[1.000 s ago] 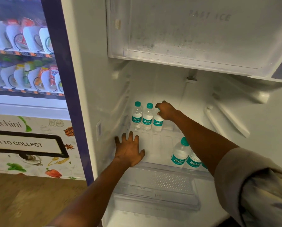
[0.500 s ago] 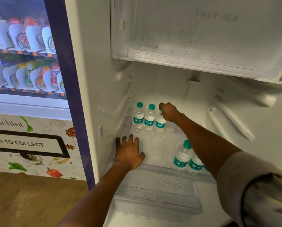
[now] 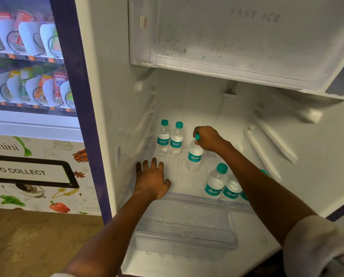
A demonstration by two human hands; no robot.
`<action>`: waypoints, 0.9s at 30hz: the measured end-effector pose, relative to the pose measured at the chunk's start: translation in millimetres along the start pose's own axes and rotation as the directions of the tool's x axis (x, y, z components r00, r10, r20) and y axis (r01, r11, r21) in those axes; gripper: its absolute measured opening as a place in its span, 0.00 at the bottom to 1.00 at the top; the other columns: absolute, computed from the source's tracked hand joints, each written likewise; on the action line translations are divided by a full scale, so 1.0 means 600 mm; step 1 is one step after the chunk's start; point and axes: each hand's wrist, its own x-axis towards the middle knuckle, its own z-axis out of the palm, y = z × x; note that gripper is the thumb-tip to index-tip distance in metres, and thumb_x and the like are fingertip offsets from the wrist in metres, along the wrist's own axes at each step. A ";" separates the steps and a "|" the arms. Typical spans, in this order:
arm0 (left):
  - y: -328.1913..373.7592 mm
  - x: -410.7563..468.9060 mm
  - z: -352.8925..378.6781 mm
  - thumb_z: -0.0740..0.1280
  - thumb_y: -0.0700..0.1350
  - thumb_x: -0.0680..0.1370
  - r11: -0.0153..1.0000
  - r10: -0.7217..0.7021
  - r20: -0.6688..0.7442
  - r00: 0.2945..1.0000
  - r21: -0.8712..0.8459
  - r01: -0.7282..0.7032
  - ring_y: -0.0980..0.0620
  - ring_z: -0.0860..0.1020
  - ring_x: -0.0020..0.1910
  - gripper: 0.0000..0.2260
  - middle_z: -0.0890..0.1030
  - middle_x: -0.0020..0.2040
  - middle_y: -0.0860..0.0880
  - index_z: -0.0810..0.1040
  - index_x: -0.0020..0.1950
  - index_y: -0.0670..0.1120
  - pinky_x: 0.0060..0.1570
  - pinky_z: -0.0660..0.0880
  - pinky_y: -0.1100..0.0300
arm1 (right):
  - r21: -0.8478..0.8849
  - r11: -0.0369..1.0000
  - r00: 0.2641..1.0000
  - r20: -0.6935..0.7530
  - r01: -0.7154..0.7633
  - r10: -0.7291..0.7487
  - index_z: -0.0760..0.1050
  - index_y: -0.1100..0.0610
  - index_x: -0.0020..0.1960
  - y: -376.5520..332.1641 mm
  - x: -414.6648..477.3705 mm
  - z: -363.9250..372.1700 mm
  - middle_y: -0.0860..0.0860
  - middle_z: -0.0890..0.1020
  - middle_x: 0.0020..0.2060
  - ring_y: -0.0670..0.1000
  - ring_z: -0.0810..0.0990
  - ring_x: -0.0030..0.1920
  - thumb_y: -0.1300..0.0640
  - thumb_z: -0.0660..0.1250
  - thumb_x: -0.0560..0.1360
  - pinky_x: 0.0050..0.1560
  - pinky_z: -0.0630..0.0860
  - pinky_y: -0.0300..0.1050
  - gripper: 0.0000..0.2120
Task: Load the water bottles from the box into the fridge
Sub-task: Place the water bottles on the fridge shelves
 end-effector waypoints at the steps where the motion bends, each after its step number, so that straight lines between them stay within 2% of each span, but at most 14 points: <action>1: 0.000 0.000 0.000 0.53 0.64 0.77 1.000 0.001 0.001 1.000 0.000 -0.001 0.37 0.57 0.73 0.31 0.56 0.77 0.44 0.56 0.76 0.50 0.72 0.49 0.38 | 0.008 1.000 1.000 -0.001 0.000 0.000 0.74 0.60 0.61 -0.005 -0.012 -0.004 0.56 0.78 0.58 0.55 0.76 0.55 0.57 0.69 0.76 0.56 0.72 0.42 0.16; 9: 0.001 -0.001 -0.004 0.53 0.64 0.77 1.000 -0.005 0.016 1.000 -0.011 0.006 0.38 0.55 0.74 0.32 0.54 0.78 0.45 0.55 0.76 0.50 0.72 0.48 0.38 | 0.083 0.996 1.000 0.010 0.025 -0.026 0.74 0.58 0.63 -0.048 -0.108 -0.014 0.55 0.78 0.59 0.54 0.76 0.56 0.56 0.68 0.76 0.57 0.71 0.42 0.16; 13: 0.002 -0.002 -0.005 0.53 0.65 0.77 1.000 -0.010 0.022 1.000 -0.010 0.010 0.38 0.54 0.75 0.32 0.54 0.78 0.45 0.54 0.77 0.50 0.72 0.48 0.38 | 0.063 0.998 0.999 0.034 0.030 -0.033 0.73 0.56 0.64 -0.059 -0.140 0.001 0.55 0.78 0.59 0.54 0.76 0.57 0.55 0.68 0.76 0.58 0.71 0.42 0.17; 20: 0.001 -0.003 -0.005 0.53 0.65 0.77 1.000 -0.006 0.014 1.000 -0.003 0.006 0.38 0.55 0.75 0.32 0.54 0.78 0.45 0.54 0.76 0.50 0.72 0.49 0.38 | 0.039 0.999 1.000 0.015 -0.009 0.008 0.73 0.55 0.64 -0.066 -0.174 0.004 0.54 0.77 0.59 0.54 0.76 0.57 0.54 0.66 0.77 0.61 0.71 0.44 0.16; 27: 0.000 -0.004 -0.004 0.53 0.65 0.77 1.000 0.001 0.014 1.000 -0.008 -0.001 0.37 0.55 0.75 0.32 0.54 0.78 0.45 0.55 0.76 0.50 0.72 0.49 0.38 | 0.042 0.998 0.996 0.070 -0.053 0.050 0.73 0.54 0.64 -0.062 -0.189 0.009 0.54 0.77 0.60 0.54 0.76 0.57 0.54 0.67 0.77 0.62 0.71 0.45 0.16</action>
